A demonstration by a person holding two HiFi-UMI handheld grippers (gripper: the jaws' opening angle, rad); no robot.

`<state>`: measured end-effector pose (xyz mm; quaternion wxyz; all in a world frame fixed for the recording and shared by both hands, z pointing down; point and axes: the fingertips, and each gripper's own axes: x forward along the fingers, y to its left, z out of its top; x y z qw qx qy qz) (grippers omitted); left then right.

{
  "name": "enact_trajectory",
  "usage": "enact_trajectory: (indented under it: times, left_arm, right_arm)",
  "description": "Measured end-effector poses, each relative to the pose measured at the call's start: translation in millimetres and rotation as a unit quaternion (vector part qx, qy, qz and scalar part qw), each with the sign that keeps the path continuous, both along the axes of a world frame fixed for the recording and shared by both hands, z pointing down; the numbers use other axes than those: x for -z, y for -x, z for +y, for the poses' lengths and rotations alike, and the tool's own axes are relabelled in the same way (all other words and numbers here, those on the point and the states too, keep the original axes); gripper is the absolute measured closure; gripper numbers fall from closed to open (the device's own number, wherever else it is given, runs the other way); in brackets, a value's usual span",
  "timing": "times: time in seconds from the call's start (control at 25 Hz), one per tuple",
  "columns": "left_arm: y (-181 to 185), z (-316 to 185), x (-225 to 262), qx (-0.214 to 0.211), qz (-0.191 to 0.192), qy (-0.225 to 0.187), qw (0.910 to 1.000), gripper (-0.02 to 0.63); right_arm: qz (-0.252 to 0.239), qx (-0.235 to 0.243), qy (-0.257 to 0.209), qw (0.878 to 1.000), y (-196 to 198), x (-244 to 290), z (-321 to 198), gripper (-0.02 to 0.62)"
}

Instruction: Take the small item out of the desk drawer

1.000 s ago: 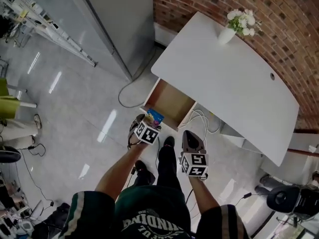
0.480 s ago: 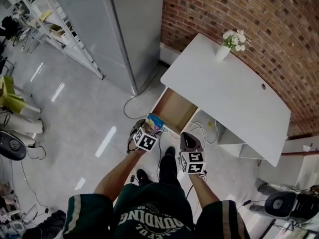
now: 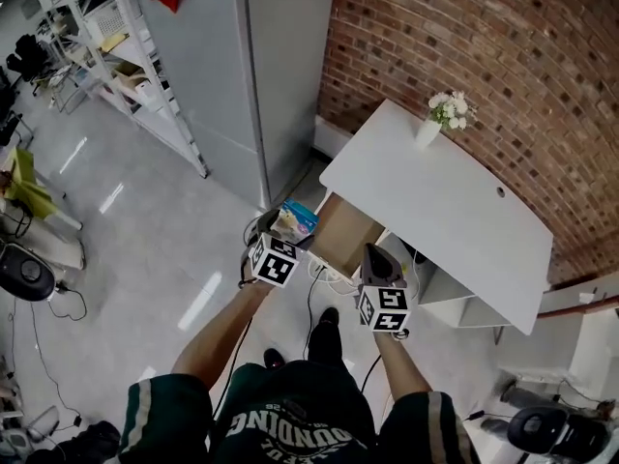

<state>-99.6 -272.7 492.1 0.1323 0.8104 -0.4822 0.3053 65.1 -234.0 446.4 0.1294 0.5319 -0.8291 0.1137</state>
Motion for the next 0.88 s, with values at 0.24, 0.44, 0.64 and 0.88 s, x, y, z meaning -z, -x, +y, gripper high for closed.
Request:
enact_trajectory:
  times: [0.24, 0.44, 0.64, 0.88]
  left_arm:
    - [22.5, -14.2, 72.6, 0.017, 0.019, -0.067, 0.9974, 0.176]
    - [24.3, -15.9, 107.2, 0.008, 0.027, -0.098, 0.9948, 0.176]
    - [25.4, -11.6, 119.2, 0.002, 0.024, -0.105, 0.9942, 0.176]
    - [22.3, -4.7, 116.2, -0.004, 0.022, -0.103, 0.9944, 0.176]
  right_arm:
    - [-0.007, -0.007, -0.066, 0.998, -5.3, 67.8, -17.3, 0.571]
    - [-0.013, -0.017, -0.098, 0.995, -9.8, 99.0, -20.6, 0.571]
    - [-0.014, -0.013, -0.1, 0.995, -3.3, 101.7, -15.7, 0.571]
    - [-0.012, -0.008, -0.09, 0.996, 0.2, 90.3, -7.7, 0.572]
